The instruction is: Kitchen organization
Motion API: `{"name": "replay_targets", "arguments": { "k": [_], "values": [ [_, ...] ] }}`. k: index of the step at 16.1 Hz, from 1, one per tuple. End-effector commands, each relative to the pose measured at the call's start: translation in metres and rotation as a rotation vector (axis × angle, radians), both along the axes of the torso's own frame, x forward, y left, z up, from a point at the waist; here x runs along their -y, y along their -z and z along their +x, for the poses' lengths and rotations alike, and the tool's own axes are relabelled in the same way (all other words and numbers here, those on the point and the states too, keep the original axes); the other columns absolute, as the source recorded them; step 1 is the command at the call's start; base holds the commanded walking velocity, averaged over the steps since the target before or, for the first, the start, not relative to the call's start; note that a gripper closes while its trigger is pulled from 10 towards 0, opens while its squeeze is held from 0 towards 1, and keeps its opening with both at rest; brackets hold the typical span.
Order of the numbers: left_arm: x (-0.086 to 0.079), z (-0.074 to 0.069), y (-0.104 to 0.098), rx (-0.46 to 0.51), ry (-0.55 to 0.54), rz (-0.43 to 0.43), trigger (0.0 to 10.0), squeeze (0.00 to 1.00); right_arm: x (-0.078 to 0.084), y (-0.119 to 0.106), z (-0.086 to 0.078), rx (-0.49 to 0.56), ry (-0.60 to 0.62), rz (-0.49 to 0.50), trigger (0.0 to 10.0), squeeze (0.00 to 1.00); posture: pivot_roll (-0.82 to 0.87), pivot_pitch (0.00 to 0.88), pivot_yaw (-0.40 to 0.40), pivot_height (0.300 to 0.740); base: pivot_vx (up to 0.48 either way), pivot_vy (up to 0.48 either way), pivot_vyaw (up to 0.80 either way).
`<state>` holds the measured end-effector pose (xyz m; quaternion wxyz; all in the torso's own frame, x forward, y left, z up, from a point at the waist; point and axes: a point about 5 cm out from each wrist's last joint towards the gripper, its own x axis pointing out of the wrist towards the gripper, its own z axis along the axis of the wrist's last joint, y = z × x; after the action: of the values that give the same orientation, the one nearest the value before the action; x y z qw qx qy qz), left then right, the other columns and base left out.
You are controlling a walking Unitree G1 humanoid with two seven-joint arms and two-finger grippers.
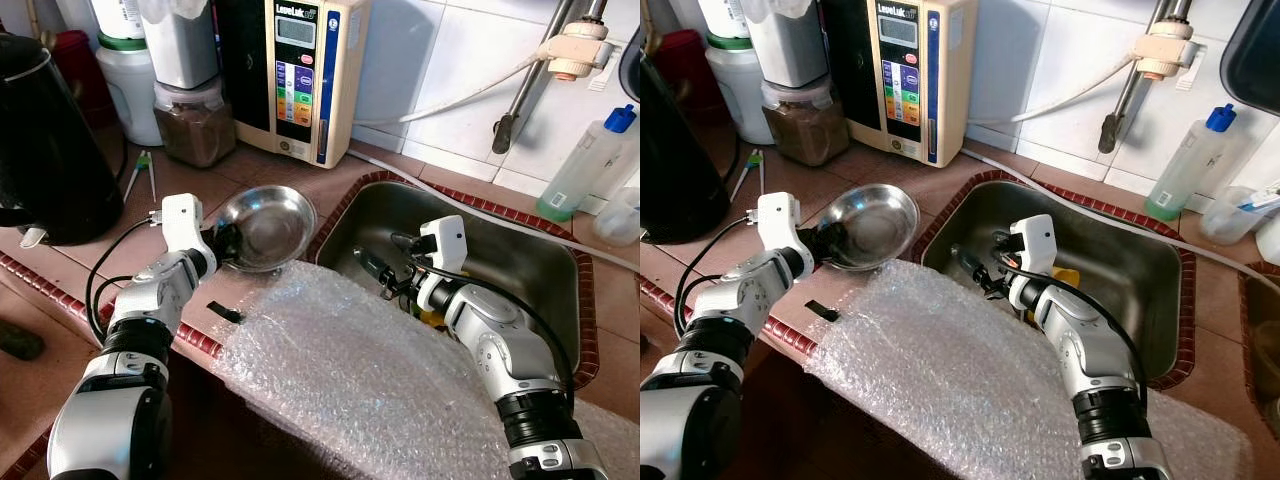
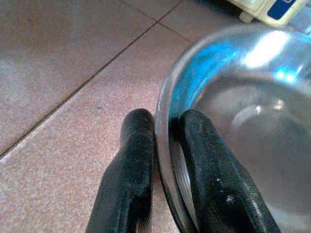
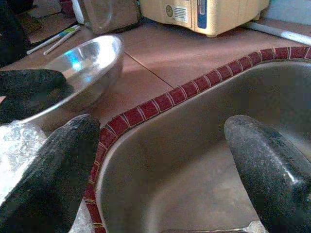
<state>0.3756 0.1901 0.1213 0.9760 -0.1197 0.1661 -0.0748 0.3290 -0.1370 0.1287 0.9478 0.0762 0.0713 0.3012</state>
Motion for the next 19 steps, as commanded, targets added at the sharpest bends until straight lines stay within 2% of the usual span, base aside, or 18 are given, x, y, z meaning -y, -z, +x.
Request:
{"name": "replay_targets", "arguments": {
  "k": [1,5,9,14,16,17,18,19],
  "values": [
    [0.0,-0.001,0.002,0.003,-0.01,-0.011,0.0,0.0,0.001,-0.007,0.0,0.021,-0.006,0.008,10.0,0.0,-0.03,0.0,-0.04,0.74,0.0,0.0,0.0],
    [0.001,-0.001,0.001,0.011,-0.013,-0.03,0.0,0.0,-0.001,-0.007,0.001,0.02,-0.011,0.012,10.0,0.0,-0.02,0.0,-0.042,0.74,0.0,0.0,0.0],
    [-0.006,0.002,-0.009,0.051,-0.042,-0.021,0.0,0.0,-0.004,-0.01,0.005,0.03,-0.018,0.018,10.0,0.0,-0.02,0.0,-0.043,0.74,0.0,0.0,0.0],
    [-0.025,0.001,-0.013,0.068,-0.117,0.074,0.0,0.0,-0.004,-0.01,0.006,0.031,-0.018,0.014,10.0,0.0,-0.01,0.0,-0.046,0.74,0.0,0.0,0.0],
    [-0.035,0.0,-0.011,0.054,-0.162,0.18,0.0,0.0,-0.004,-0.01,0.006,0.03,-0.016,0.012,10.0,0.0,-0.01,0.0,-0.045,0.74,0.0,0.0,0.0],
    [-0.034,-0.002,-0.004,0.016,-0.149,0.178,10.0,1.0,-0.004,-0.01,0.006,0.029,-0.013,0.013,10.0,0.0,-0.01,0.0,-0.044,0.74,0.0,0.0,0.0],
    [-0.031,-0.003,0.0,-0.005,-0.13,0.169,10.0,1.0,-0.004,-0.009,0.006,0.028,-0.011,0.011,10.0,0.0,-0.01,0.0,-0.043,0.74,0.0,0.0,0.0],
    [-0.029,-0.005,0.005,-0.019,-0.121,0.205,10.0,1.0,-0.003,-0.008,0.006,0.027,-0.008,0.009,10.0,0.0,-0.02,0.0,-0.042,0.74,0.0,0.0,0.0]
  ]
}}
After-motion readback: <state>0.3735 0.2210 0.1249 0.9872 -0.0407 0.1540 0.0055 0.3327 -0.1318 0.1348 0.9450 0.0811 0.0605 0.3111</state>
